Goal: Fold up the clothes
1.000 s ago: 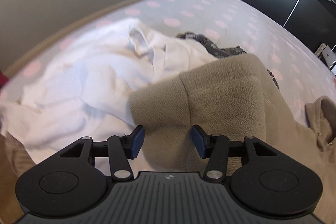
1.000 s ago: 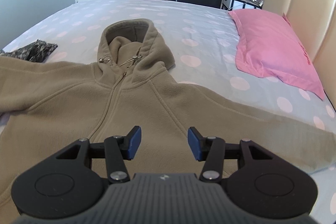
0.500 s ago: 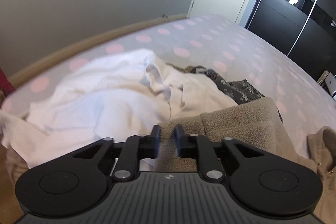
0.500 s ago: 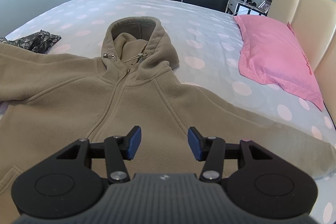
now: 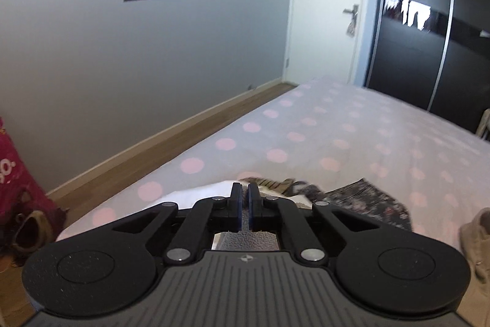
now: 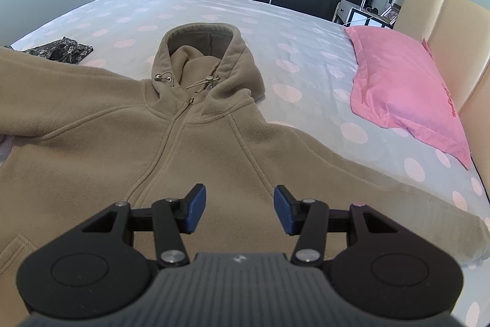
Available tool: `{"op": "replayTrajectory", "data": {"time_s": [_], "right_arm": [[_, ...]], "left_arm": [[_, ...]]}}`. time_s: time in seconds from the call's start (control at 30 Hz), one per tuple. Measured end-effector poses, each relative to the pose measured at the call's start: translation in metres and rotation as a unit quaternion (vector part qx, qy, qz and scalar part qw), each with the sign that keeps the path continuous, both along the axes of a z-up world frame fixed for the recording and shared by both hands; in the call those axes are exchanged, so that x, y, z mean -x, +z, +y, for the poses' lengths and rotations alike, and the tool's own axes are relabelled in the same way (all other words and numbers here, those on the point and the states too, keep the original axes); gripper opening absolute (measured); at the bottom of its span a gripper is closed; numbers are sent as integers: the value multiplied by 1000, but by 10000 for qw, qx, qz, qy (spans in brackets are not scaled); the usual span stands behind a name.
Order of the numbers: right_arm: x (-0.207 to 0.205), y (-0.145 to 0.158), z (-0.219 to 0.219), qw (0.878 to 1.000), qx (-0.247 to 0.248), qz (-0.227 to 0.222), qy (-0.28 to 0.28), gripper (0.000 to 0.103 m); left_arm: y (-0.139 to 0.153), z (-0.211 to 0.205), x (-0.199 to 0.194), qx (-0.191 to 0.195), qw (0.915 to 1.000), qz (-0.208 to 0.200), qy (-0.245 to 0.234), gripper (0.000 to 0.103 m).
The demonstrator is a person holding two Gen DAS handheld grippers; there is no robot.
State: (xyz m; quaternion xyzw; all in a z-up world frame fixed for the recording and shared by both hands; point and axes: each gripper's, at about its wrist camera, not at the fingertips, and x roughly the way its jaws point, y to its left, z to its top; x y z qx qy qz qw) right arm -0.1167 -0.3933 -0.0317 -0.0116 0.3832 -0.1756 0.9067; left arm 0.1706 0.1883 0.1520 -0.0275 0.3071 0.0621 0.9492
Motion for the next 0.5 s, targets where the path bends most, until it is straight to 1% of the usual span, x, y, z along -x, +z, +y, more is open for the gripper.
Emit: {"op": "replayTrajectory", "data": {"time_s": [0.07,0.13,0.2,0.23,0.27,0.3,0.33,0.37,0.4,0.5], "right_arm": [[1,0,-1,10000,17,-3,-4,53],[2,0,-2,10000,19,0,-18,53],[1,0,-3,10000,11,15,-57,53],[1,0,-4,10000,7,26,-78,53],[0,-1,-5,9999,1,37,-98,53],[-1,-1,-6,9999,-5,48,-119,53],[-1,-2,-7,9999,-11,61,-144,53],[-2,-2,-8,9998,-16,85,-191,53],[-2,-3,-10,9997,-21,109,-238,53],[-2,-5,-15,9991,-38,181,-384,53]], "left_arm": [[-8,1,-14,-83,9995,285,133,2],[-23,4,-23,-102,9981,560,236,2],[-34,7,-26,-109,9974,657,267,4],[-36,8,-26,-138,9975,633,285,4],[-38,8,-25,-178,9976,601,282,6],[-37,7,-22,-236,9979,555,245,16],[-36,5,-20,-292,9981,501,191,22],[-34,2,-16,-358,9984,420,118,32],[-30,-3,-13,-444,9985,320,53,37],[-20,-23,1,-693,9974,45,-177,40]]}}
